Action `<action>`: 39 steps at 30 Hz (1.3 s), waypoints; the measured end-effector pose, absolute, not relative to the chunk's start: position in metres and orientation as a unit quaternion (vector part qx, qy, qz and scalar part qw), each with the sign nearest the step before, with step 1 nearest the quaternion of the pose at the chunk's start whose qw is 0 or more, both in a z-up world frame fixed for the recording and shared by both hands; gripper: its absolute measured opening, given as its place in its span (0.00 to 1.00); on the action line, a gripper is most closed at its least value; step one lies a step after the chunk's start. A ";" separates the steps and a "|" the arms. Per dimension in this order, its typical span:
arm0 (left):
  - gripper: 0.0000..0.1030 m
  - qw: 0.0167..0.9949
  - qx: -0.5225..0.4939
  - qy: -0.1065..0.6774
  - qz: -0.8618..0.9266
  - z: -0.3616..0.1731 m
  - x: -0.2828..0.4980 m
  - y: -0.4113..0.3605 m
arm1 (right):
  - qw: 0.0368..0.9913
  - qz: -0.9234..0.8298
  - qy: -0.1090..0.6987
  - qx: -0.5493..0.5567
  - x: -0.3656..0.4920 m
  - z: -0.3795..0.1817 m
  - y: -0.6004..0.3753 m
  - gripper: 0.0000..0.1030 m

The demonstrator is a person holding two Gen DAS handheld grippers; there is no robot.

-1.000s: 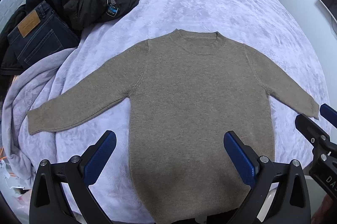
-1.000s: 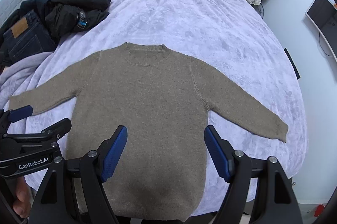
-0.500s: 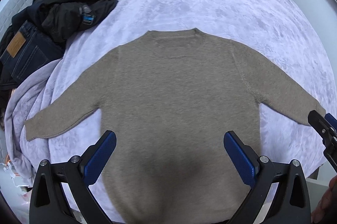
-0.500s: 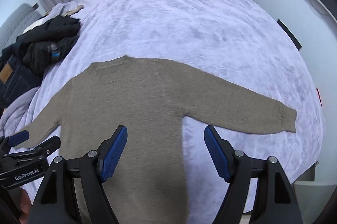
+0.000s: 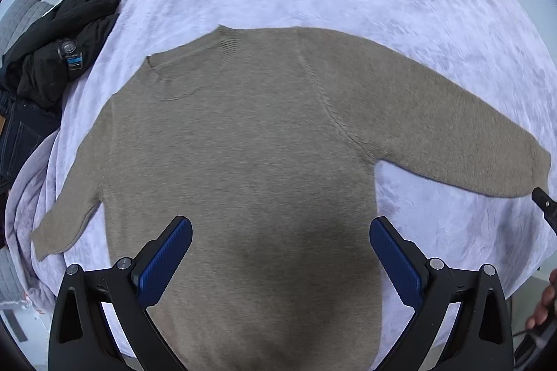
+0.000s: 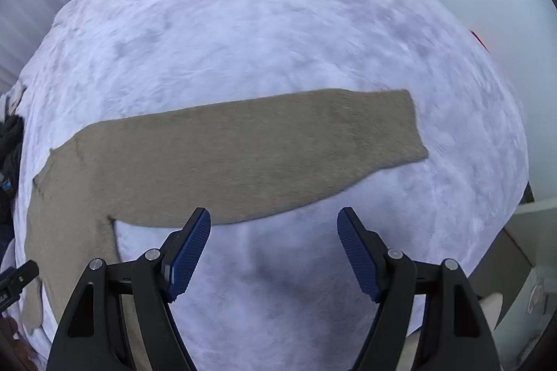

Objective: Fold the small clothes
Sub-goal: 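Grasp the sweater cuff with the right gripper and lift it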

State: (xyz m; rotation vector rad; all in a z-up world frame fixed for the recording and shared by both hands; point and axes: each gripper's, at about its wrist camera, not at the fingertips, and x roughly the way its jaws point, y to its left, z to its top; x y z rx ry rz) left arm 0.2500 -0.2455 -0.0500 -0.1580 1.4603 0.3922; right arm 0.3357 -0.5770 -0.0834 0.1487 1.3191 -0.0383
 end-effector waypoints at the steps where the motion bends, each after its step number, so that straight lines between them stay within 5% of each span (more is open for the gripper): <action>1: 0.99 0.722 -0.068 0.666 0.176 -0.052 0.252 -0.251 | 0.786 -0.026 0.612 0.081 0.339 -0.091 -0.592 0.76; 9: 0.99 0.713 -0.048 0.673 0.192 -0.050 0.250 -0.258 | 0.784 -0.027 0.585 0.204 0.377 -0.150 -0.648 0.74; 11: 0.99 0.710 -0.053 0.673 0.201 -0.049 0.245 -0.252 | 0.800 -0.017 0.565 0.200 0.384 -0.149 -0.645 0.62; 12: 0.99 0.708 -0.057 0.673 0.206 -0.049 0.242 -0.249 | 0.804 -0.009 0.561 0.195 0.388 -0.148 -0.641 0.41; 13: 0.99 0.707 -0.061 0.672 0.209 -0.049 0.239 -0.246 | 0.803 0.003 0.562 0.196 0.390 -0.148 -0.640 0.09; 14: 0.99 0.706 -0.067 0.672 0.214 -0.049 0.236 -0.242 | 0.798 0.016 0.567 0.204 0.393 -0.147 -0.638 0.06; 30: 0.99 0.721 -0.176 0.620 0.254 -0.035 0.179 -0.129 | 0.865 0.252 0.434 0.000 0.340 0.035 -0.375 0.06; 39: 0.99 0.704 -0.247 0.595 0.300 -0.044 0.094 -0.014 | 0.837 0.340 0.426 -0.056 0.271 0.043 -0.199 0.06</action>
